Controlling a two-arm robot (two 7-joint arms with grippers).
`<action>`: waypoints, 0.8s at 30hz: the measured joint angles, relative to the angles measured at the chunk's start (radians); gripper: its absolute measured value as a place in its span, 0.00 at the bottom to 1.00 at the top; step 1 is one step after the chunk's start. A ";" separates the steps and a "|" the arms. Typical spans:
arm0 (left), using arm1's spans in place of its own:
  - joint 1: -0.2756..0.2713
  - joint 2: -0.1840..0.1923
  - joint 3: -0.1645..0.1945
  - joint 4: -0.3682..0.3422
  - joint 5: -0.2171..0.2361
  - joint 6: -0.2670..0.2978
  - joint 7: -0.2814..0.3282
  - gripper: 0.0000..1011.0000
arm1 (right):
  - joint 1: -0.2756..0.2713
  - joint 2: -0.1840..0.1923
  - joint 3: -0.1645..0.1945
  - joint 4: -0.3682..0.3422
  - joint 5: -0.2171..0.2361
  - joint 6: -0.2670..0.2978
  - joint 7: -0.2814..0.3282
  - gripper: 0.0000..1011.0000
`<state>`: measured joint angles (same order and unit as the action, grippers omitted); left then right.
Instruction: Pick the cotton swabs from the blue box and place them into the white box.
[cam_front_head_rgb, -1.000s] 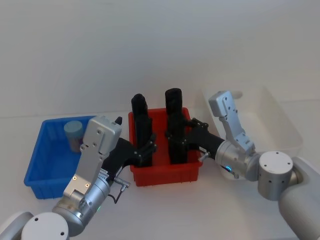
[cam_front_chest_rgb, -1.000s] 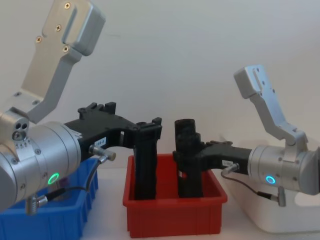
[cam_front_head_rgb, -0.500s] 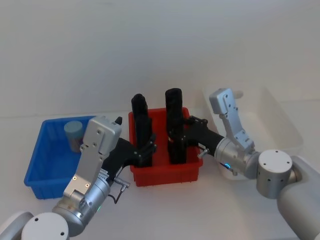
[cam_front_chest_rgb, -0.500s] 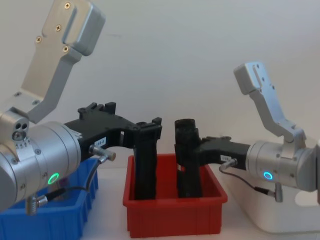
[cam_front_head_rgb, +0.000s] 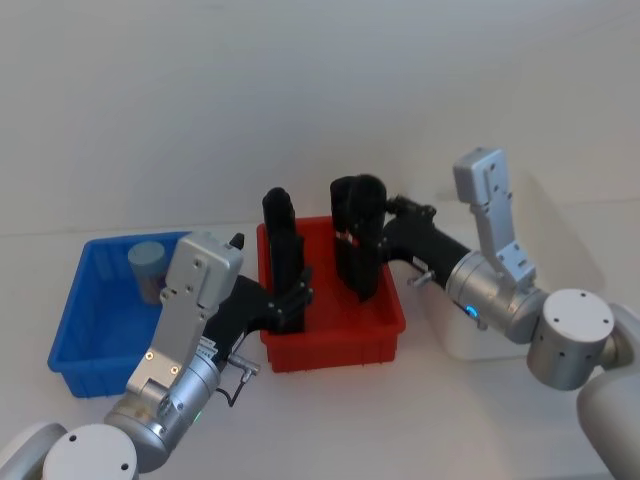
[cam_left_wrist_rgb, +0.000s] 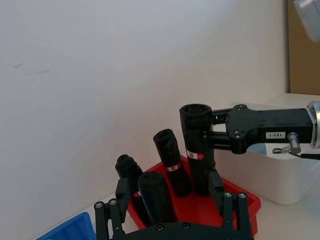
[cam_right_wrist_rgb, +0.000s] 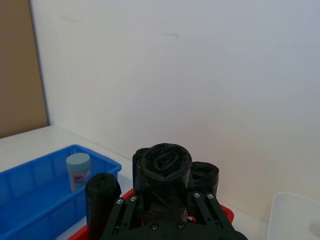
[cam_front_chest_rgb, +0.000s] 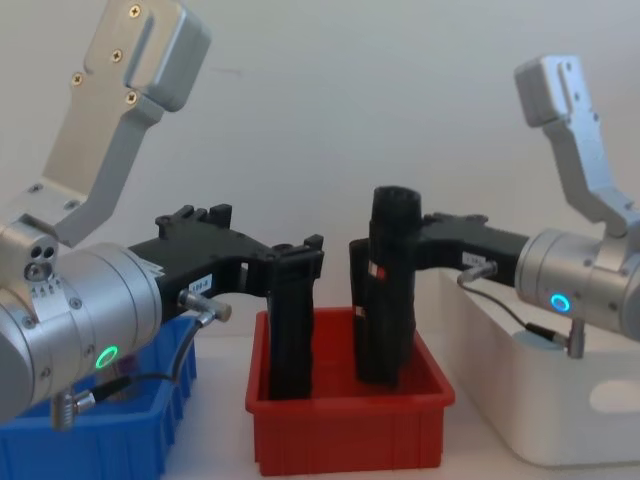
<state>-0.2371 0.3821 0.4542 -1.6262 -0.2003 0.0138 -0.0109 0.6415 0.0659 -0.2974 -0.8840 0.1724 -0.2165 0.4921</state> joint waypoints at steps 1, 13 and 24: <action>0.000 0.000 0.000 0.000 0.000 0.000 0.000 0.99 | 0.000 0.000 0.000 0.000 0.000 0.000 0.000 0.43; 0.000 0.000 0.000 0.000 0.000 0.000 0.000 0.99 | -0.102 0.050 0.027 -0.248 0.018 0.061 -0.118 0.41; 0.000 0.000 0.000 0.000 0.000 0.000 0.000 0.99 | -0.190 0.098 0.054 -0.430 0.023 0.144 -0.235 0.41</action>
<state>-0.2371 0.3821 0.4542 -1.6262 -0.2003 0.0138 -0.0109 0.4514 0.1636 -0.2434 -1.3135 0.1953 -0.0724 0.2576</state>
